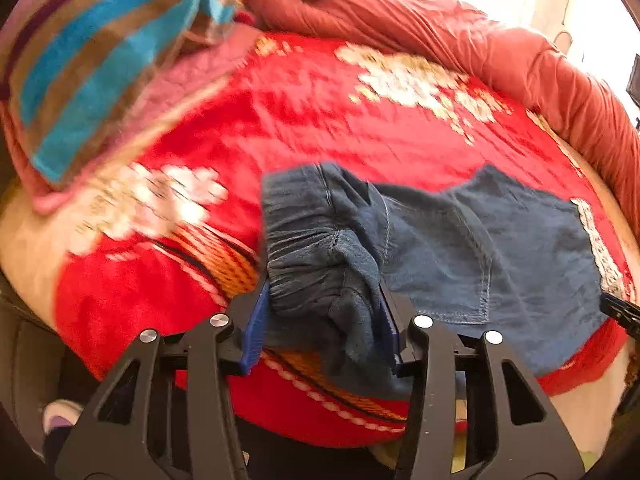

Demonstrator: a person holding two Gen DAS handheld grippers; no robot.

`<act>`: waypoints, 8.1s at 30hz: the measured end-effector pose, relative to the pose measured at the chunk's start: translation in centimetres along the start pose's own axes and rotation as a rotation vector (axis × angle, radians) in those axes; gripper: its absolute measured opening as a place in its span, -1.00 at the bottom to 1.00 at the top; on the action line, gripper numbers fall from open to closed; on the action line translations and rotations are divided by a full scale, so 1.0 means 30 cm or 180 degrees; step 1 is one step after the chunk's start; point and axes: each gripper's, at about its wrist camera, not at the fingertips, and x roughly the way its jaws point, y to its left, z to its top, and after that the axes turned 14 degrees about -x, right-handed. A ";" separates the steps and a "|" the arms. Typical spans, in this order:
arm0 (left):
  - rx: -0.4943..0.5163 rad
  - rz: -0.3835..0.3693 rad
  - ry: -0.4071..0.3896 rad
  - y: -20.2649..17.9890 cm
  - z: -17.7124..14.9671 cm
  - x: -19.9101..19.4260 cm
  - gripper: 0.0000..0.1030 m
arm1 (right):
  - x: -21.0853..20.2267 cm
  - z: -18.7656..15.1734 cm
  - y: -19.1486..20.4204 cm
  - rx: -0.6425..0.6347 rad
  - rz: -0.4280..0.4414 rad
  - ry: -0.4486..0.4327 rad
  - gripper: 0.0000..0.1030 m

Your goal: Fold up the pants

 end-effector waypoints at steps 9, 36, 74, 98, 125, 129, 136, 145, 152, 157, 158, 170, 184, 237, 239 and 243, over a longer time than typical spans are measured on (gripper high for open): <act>0.0017 0.0147 -0.0085 0.019 0.008 -0.057 -0.02 | 0.007 -0.003 -0.007 0.0000 0.0032 0.0010 -0.17; 0.0965 -0.0641 0.0468 -0.458 -0.060 0.106 0.26 | 0.016 0.118 0.050 -0.0274 0.0173 -0.0311 -0.16; 0.0917 -0.0789 0.0553 -0.676 0.147 0.440 -0.93 | 0.261 0.361 -0.422 0.0040 -0.0186 -0.0034 -0.61; 0.0708 -0.0689 -0.0088 -0.383 0.072 0.060 0.44 | -0.005 0.200 -0.106 -0.0284 -0.0689 -0.0343 0.48; 0.0840 -0.0542 0.0075 -0.389 -0.042 0.088 0.64 | -0.022 0.137 -0.021 -0.0271 -0.0592 -0.0202 0.48; 0.0962 -0.0553 0.0239 -0.417 -0.120 0.052 0.66 | -0.041 0.112 0.027 -0.0375 -0.0568 -0.0200 0.48; 0.1075 -0.0292 0.0472 -0.412 -0.191 0.093 0.74 | -0.012 0.076 0.115 -0.0555 -0.0481 -0.0139 0.48; 0.1064 -0.0175 0.0562 -0.390 -0.219 0.126 0.74 | 0.055 0.010 0.101 -0.0484 -0.0578 0.0221 0.48; 0.1042 -0.0199 0.0558 -0.389 -0.221 0.126 0.74 | 0.043 -0.003 0.089 -0.0411 -0.0541 0.0184 0.48; 0.0997 -0.0267 0.0474 -0.384 -0.213 0.098 0.74 | -0.011 0.010 0.104 -0.0430 -0.0524 0.0023 0.48; 0.0977 -0.0307 0.0423 -0.383 -0.210 0.081 0.75 | -0.023 0.011 0.108 -0.0442 -0.0543 -0.0010 0.48; 0.0932 -0.0568 0.0067 -0.424 -0.190 -0.073 0.81 | -0.161 0.052 0.119 -0.0428 -0.0754 -0.0367 0.78; 0.1145 -0.0723 -0.0097 -0.570 -0.161 -0.147 0.81 | -0.304 0.038 0.015 -0.0161 -0.0968 -0.0699 0.83; 0.2458 -0.1124 0.0691 -1.318 -0.097 0.466 0.14 | 0.002 -0.046 -0.191 0.0577 -0.0089 -0.0553 0.20; 0.2286 -0.1225 0.0815 -1.300 -0.089 0.485 0.12 | 0.010 -0.038 -0.190 0.0560 -0.0056 -0.0561 0.01; 0.2122 -0.1345 0.0979 -1.292 -0.094 0.479 -0.46 | 0.025 -0.026 -0.183 0.0526 0.0010 -0.0555 -0.19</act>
